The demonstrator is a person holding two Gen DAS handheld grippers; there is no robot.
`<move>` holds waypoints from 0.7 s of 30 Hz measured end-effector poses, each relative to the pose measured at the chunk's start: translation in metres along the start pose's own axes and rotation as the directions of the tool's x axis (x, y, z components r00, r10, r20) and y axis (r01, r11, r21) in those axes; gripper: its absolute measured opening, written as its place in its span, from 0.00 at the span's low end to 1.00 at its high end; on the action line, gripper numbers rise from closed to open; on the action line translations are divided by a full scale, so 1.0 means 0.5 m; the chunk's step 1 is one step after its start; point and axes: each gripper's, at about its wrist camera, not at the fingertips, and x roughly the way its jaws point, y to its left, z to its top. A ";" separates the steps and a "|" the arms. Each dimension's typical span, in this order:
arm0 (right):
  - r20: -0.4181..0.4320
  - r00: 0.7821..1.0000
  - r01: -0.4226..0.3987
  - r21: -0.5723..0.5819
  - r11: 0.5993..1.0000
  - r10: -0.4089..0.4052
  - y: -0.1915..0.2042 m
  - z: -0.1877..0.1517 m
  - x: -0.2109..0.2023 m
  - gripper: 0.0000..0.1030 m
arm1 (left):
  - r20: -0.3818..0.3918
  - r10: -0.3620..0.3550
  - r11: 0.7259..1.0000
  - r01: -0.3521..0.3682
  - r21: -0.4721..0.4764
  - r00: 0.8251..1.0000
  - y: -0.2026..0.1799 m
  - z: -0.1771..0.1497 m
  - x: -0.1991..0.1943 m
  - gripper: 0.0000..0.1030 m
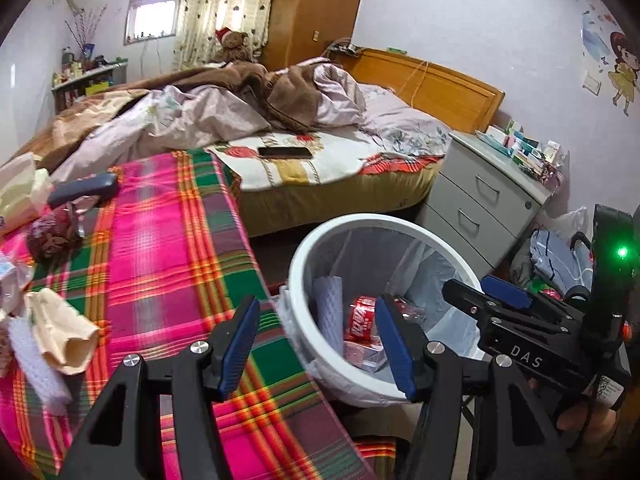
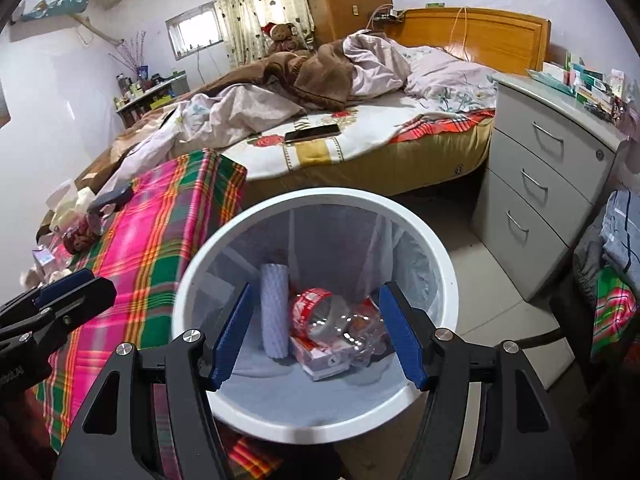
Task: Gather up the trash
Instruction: 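Lift both open tools up and away from the bin, then move left tool toward another white foam mesh sleeve while right tool returns over the bed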
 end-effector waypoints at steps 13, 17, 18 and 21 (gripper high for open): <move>0.048 0.997 -0.051 -0.054 0.997 0.054 0.083 -0.010 -0.029 0.65 | 0.058 0.073 0.996 -0.070 -0.056 0.996 0.079 -0.029 -0.085 0.60; 0.055 0.995 -0.078 -0.077 0.994 0.083 0.115 -0.013 -0.032 0.65 | 0.073 0.097 0.992 -0.091 -0.091 0.993 0.114 -0.043 -0.113 0.60; 0.056 0.994 -0.086 -0.087 0.992 0.092 0.124 -0.013 -0.032 0.65 | 0.076 0.108 0.990 -0.100 -0.097 0.991 0.122 -0.047 -0.120 0.60; 0.061 0.992 -0.105 -0.107 0.989 0.112 0.145 -0.016 -0.032 0.65 | 0.087 0.137 0.985 -0.126 -0.117 0.987 0.145 -0.057 -0.139 0.60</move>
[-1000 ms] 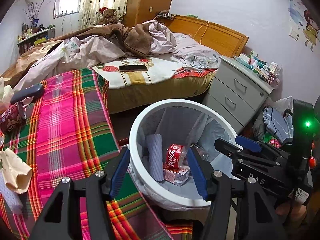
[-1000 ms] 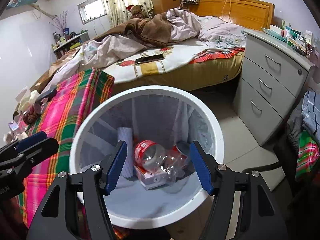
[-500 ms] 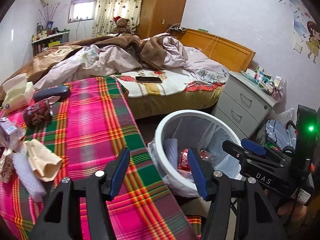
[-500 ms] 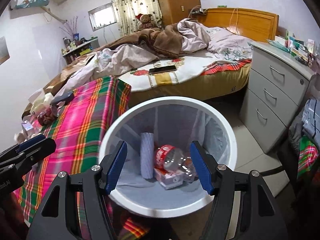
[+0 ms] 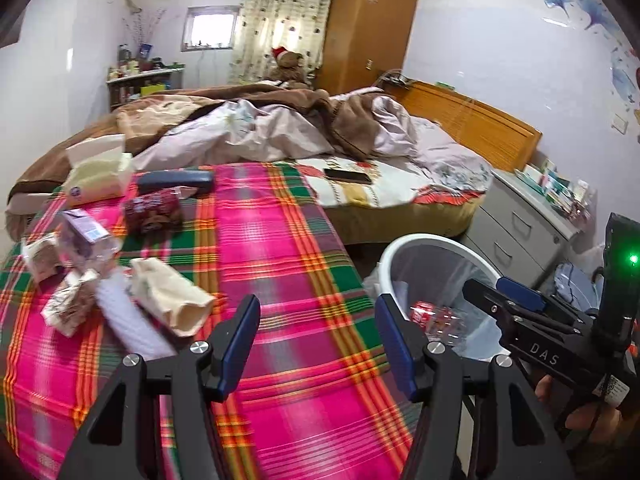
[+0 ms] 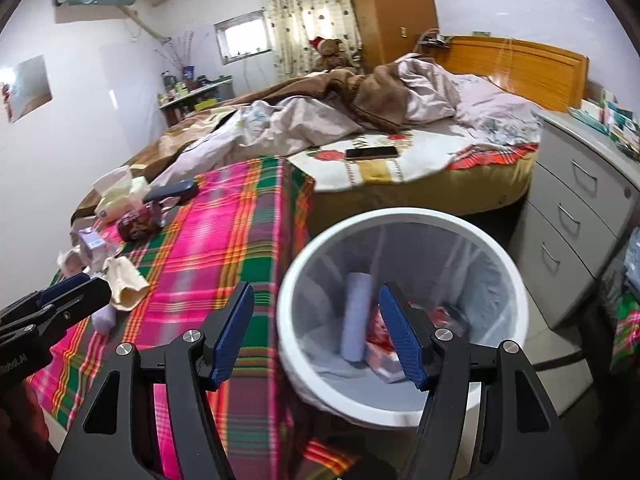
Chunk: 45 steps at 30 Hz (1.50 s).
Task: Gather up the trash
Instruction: 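Move left tool toward another white foam mesh sleeve while right tool returns over the bed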
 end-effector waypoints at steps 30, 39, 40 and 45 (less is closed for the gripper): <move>-0.084 0.978 -0.206 -0.173 0.963 0.193 0.217 0.020 0.112 0.65 | -0.100 0.207 0.938 -0.227 -0.261 0.973 0.282 -0.074 0.006 0.61; -0.122 0.967 -0.245 -0.213 0.946 0.223 0.262 0.034 0.158 0.65 | -0.156 0.188 0.937 -0.225 -0.269 0.970 0.302 -0.064 0.081 0.62; -0.132 0.965 -0.249 -0.215 0.944 0.225 0.264 0.035 0.165 0.65 | -0.164 0.176 0.936 -0.217 -0.278 0.971 0.308 -0.064 0.088 0.62; -0.184 0.957 -0.263 -0.235 0.936 0.223 0.281 0.031 0.197 0.65 | -0.175 0.171 0.942 -0.213 -0.260 0.970 0.315 -0.064 0.103 0.67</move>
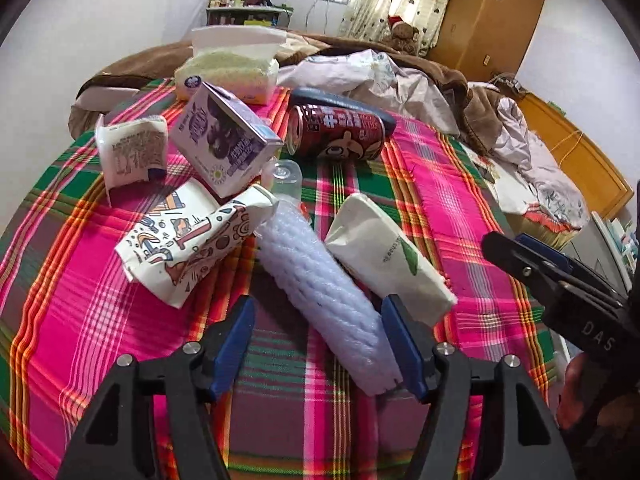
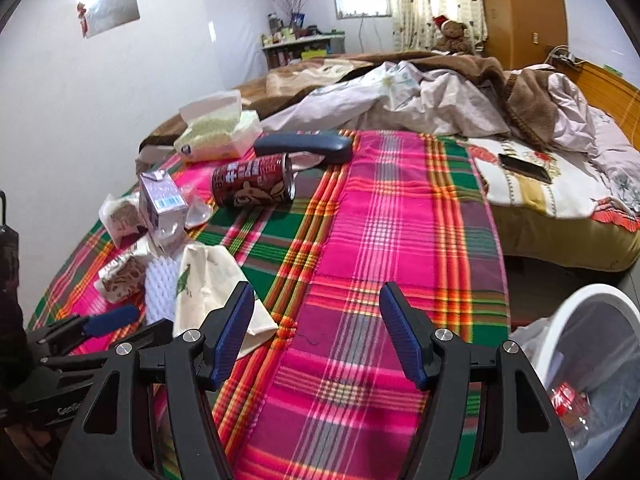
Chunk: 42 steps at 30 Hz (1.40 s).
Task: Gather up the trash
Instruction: 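Move left tool toward another white foam mesh sleeve while right tool returns over the bed, then close left tool on the foam sleeve while right tool closes on the cream paper bag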
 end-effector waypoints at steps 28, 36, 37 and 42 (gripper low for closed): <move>-0.170 0.954 -0.251 -0.011 0.968 0.246 0.038 -0.007 0.084 0.32 | -0.037 -0.012 0.999 0.011 -0.038 0.999 0.052 0.011 -0.003 0.68; -0.161 0.944 -0.292 -0.003 0.957 0.287 0.034 -0.012 0.074 0.12 | -0.043 -0.009 0.999 0.008 -0.038 0.999 0.049 0.014 0.002 0.68; -0.152 0.947 -0.286 -0.006 0.958 0.282 0.033 -0.012 0.069 0.11 | -0.044 -0.008 0.999 0.007 -0.037 0.999 0.046 0.015 0.003 0.68; -0.117 0.960 -0.255 0.010 0.967 0.254 0.019 -0.007 0.061 0.09 | -0.044 -0.001 0.999 -0.001 -0.039 0.999 0.035 0.018 0.009 0.67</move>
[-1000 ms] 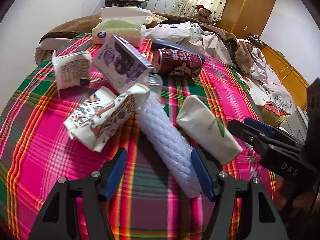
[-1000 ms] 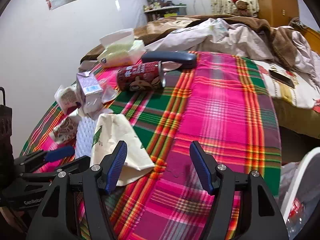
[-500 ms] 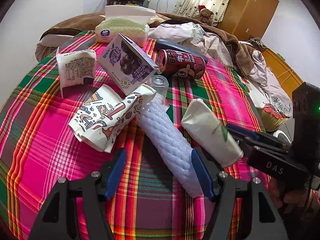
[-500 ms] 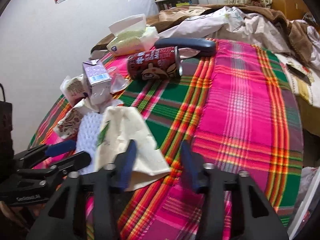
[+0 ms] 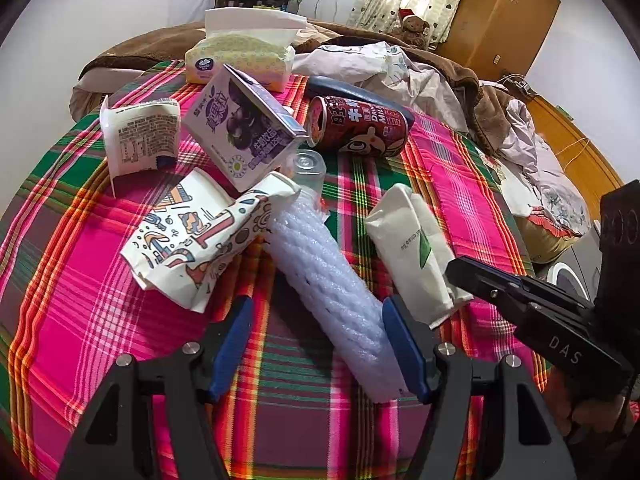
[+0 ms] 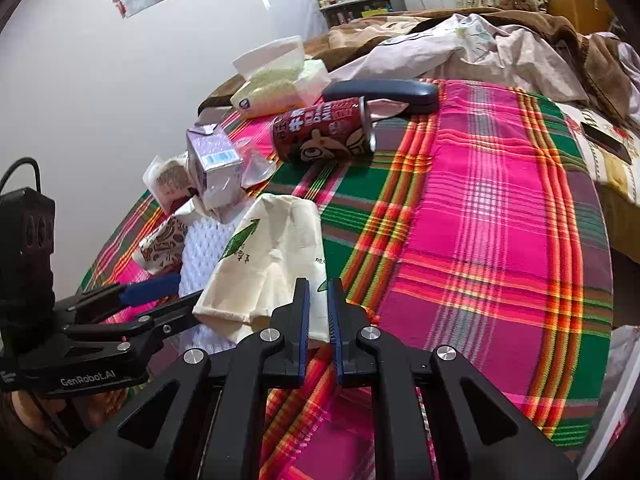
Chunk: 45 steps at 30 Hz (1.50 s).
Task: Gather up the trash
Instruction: 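Close left tool on the foam sleeve while right tool closes on the cream paper bag, then carry the foam sleeve in left tool and paper bag in right tool over the bin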
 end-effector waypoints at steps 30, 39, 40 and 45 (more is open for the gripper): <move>0.006 0.996 0.082 0.128 0.988 -0.084 -0.065 0.016 -0.004 0.47 | -0.009 -0.048 0.999 0.048 0.003 0.999 -0.053 0.024 0.038 0.40; 0.037 0.997 0.068 0.136 0.988 -0.074 -0.044 0.013 -0.003 0.17 | -0.003 -0.013 0.999 0.013 0.036 1.000 -0.059 0.024 0.041 0.40; 0.039 0.996 0.076 0.132 0.988 -0.081 -0.044 0.013 -0.005 0.11 | -0.004 -0.014 0.999 0.015 0.033 1.000 -0.059 0.024 0.039 0.38; 0.071 0.991 0.105 0.103 0.989 -0.112 -0.036 0.008 -0.029 0.06 | -0.002 -0.021 0.999 0.021 0.043 1.000 -0.062 0.019 0.033 0.33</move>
